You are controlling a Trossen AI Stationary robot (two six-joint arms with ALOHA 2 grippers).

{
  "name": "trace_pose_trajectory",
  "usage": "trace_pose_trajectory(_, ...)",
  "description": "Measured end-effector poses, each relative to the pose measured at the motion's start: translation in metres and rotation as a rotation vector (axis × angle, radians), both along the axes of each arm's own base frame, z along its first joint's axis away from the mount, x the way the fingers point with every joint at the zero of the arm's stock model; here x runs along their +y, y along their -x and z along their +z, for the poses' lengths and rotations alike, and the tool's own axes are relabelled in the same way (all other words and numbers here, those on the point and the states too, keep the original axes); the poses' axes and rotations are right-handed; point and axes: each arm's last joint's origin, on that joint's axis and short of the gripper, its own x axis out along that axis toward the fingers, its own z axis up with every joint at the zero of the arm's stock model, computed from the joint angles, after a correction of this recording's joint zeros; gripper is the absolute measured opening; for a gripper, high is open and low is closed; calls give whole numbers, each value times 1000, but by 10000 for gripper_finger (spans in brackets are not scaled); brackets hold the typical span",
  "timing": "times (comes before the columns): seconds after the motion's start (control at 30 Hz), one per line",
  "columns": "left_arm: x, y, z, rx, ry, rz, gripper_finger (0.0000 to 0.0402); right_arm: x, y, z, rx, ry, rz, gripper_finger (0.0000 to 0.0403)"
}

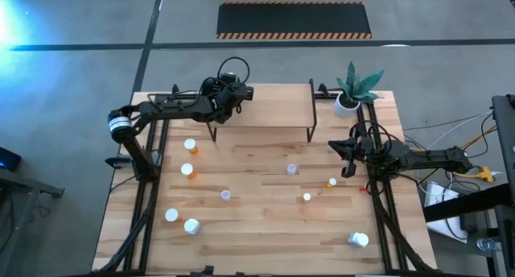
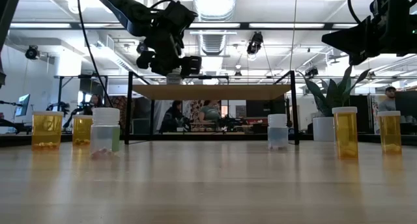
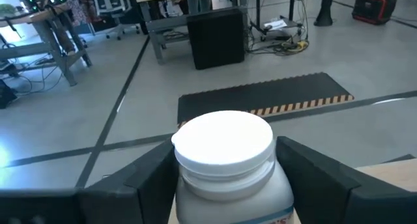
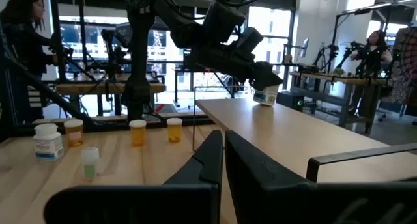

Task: Pick and place medicine bottles onto shelf by color
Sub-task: Put the top left white pill bottle on the shelf, then put the left white pill bottle on the shelf aligned with the other white pill bottle

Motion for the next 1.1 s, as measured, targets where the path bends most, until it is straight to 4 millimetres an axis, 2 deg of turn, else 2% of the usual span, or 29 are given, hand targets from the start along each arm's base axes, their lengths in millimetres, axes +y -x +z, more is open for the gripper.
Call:
trace_pose_trajectory(0.3, 0, 0, 0, 72, 9, -41, 245, 0, 0, 0, 0, 0, 0, 9)
trace_pose_trajectory(0.47, -2, 2, 5, 58, 15, -68, 291, 0, 0, 0, 0, 0, 0, 9)
trace_pose_trajectory(0.7, -11, 16, 30, 35, 4, -85, 350, 0, 0, 0, 2, 0, 0, 9)
trace_pose_trajectory(0.9, -36, 41, 69, 17, -21, -129, 357, 0, 0, -1, 8, -7, 1, 9)
trace_pose_trajectory(1.1, -89, 69, 110, 42, -22, -363, 357, 0, 0, -1, 7, -7, 1, 9)
